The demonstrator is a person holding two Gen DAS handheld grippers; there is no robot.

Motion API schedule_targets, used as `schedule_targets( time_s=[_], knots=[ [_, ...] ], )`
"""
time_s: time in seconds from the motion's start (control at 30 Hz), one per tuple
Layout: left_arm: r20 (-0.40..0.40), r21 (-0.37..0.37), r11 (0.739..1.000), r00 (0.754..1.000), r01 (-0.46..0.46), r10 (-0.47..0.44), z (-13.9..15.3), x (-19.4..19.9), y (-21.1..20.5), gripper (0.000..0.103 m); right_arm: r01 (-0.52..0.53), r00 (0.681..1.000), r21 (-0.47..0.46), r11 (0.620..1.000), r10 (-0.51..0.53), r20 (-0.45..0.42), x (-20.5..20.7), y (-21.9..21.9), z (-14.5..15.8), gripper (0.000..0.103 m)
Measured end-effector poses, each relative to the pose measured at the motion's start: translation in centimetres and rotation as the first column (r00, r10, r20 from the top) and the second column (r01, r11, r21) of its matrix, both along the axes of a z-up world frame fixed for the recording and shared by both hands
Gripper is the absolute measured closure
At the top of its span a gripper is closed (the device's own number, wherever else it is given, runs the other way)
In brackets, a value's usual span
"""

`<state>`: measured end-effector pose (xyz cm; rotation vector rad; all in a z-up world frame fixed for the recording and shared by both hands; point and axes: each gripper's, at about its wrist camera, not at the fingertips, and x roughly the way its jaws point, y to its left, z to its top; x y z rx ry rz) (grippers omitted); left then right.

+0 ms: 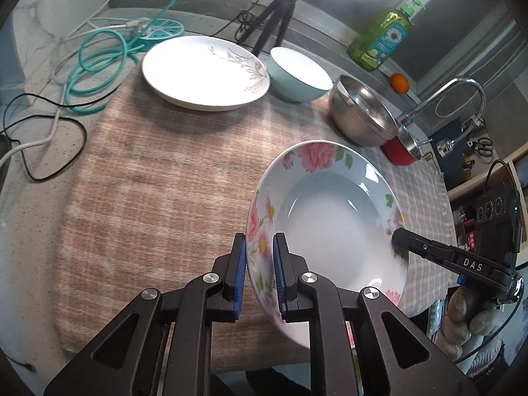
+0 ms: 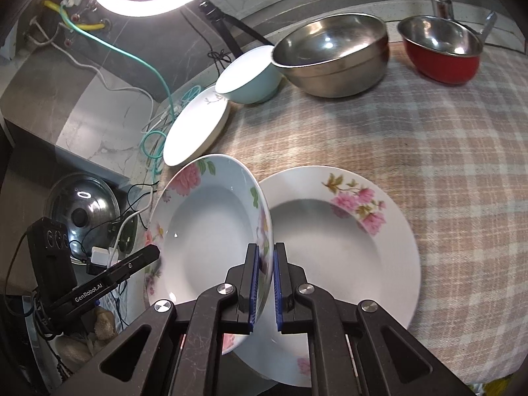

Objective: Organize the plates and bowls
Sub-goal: 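Lift the rose plate with both grippers and carry it over the peony plate, then lower the rose plate onto the peony plate with both grippers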

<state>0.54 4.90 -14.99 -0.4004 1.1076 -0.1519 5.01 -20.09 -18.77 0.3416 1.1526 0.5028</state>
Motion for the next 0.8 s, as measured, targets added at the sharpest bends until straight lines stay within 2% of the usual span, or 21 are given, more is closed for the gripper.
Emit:
schedule_targets(
  time_s=[0.3,0.8],
  knots=[
    [-0.016,0.002,0.998,0.998,0.057,-0.057,-0.6,0.6,-2.6,0.089,0.051,0.999,-0.002,0.999,-0.051,-0.017,-0.6,-3.2,-0.8,0.095],
    [-0.056,0.01,0.993,0.992,0.115,-0.114,-1.8,1.4,-5.4,0.089,0.096,0.994,-0.012,0.995,-0.096,-0.044,-0.9,-6.2,-2.1,0.095]
  ],
)
